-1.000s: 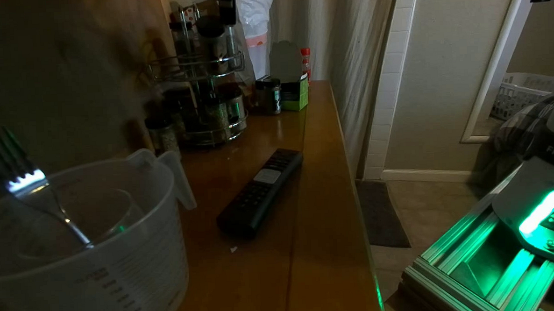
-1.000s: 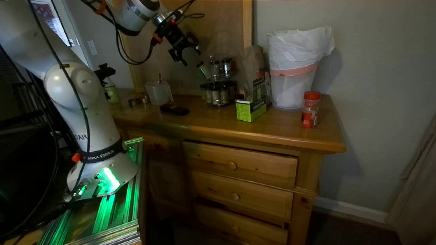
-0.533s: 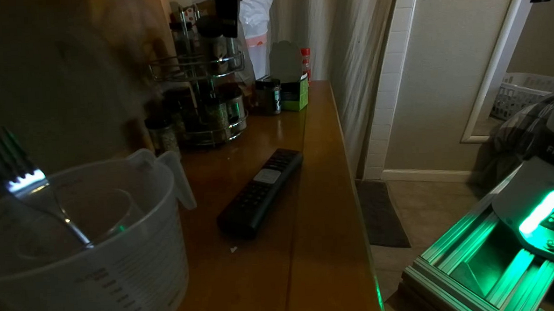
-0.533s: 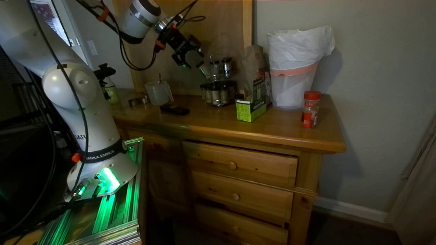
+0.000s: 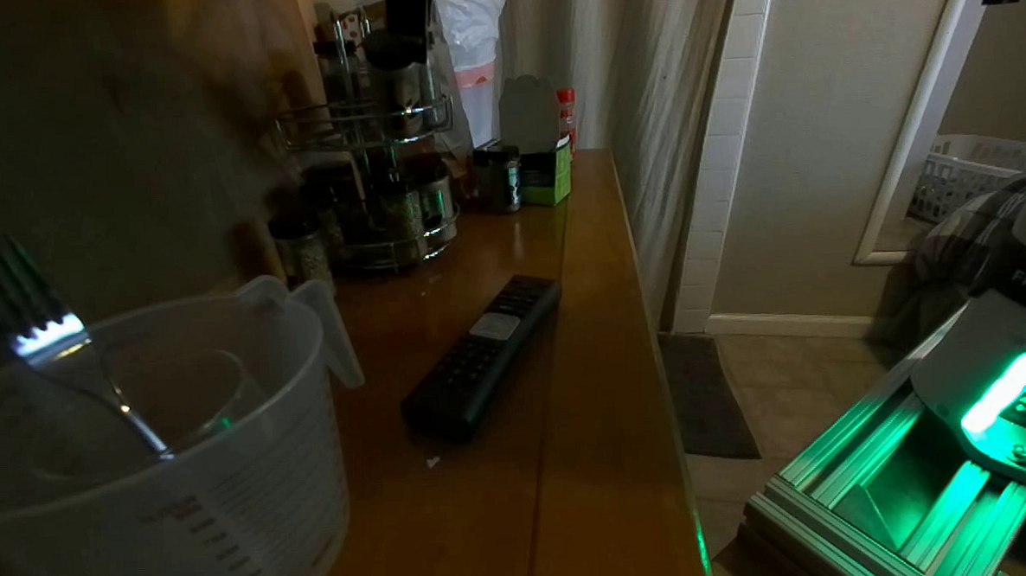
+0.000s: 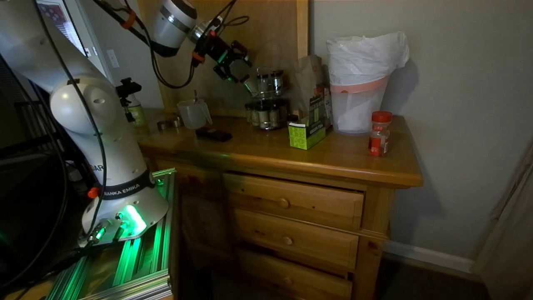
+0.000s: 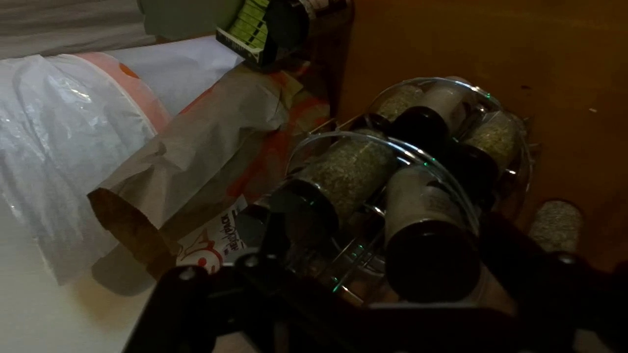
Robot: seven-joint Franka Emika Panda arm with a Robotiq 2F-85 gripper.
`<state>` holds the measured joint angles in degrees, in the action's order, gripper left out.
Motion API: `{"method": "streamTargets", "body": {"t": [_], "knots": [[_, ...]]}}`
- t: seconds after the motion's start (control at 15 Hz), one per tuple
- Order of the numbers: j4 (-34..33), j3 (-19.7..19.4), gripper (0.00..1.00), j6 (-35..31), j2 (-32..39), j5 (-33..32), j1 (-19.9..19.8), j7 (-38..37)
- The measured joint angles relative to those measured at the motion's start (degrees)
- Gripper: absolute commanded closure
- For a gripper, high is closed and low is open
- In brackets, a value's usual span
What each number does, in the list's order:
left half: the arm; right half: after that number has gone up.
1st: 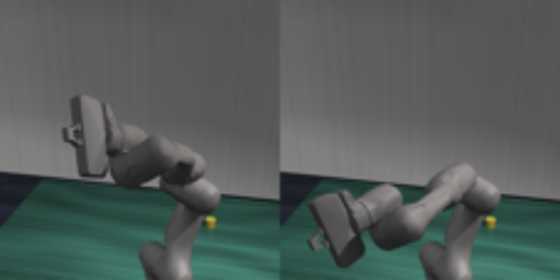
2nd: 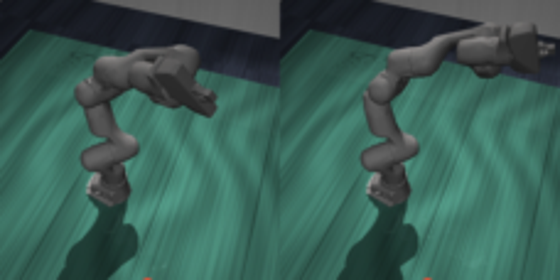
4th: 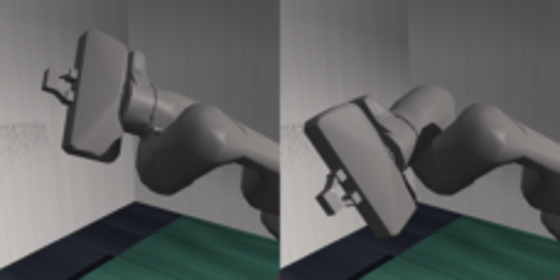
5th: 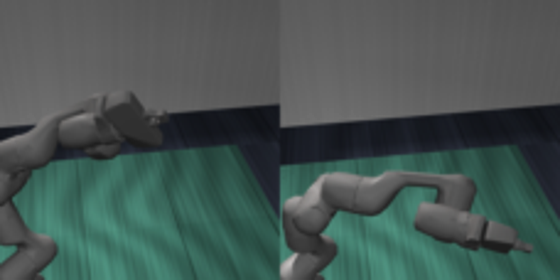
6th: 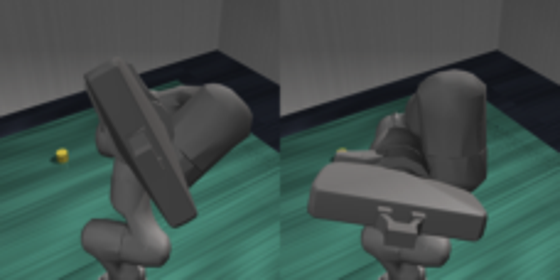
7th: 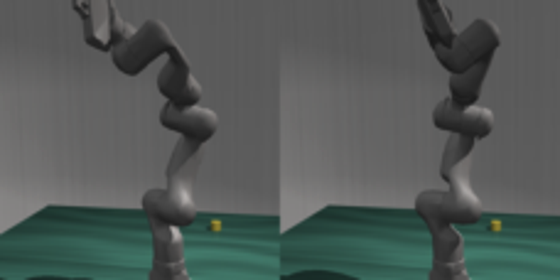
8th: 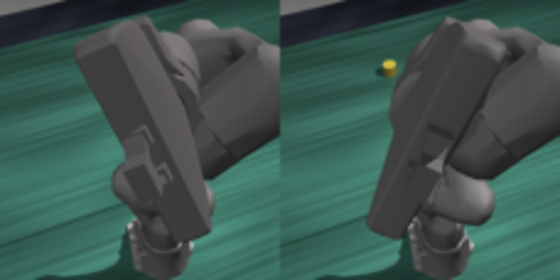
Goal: Put the spice bottle on the top shelf on the rack
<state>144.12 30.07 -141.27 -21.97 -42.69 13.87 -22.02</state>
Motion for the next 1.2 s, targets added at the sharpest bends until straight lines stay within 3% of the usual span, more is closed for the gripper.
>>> {"method": "streamTargets", "body": {"t": [0.8, 1.07, 1.2], "knots": [[-0.9, -0.6, 0.00, -0.8, 2.1, -9.5, -1.5, -10.6], [-2.2, -1.8, 0.00, -1.4, 2.1, -9.3, -0.5, -11.6], [-3.5, -3.0, 0.00, -2.3, 1.4, -5.7, 1.3, -10.8]]}}
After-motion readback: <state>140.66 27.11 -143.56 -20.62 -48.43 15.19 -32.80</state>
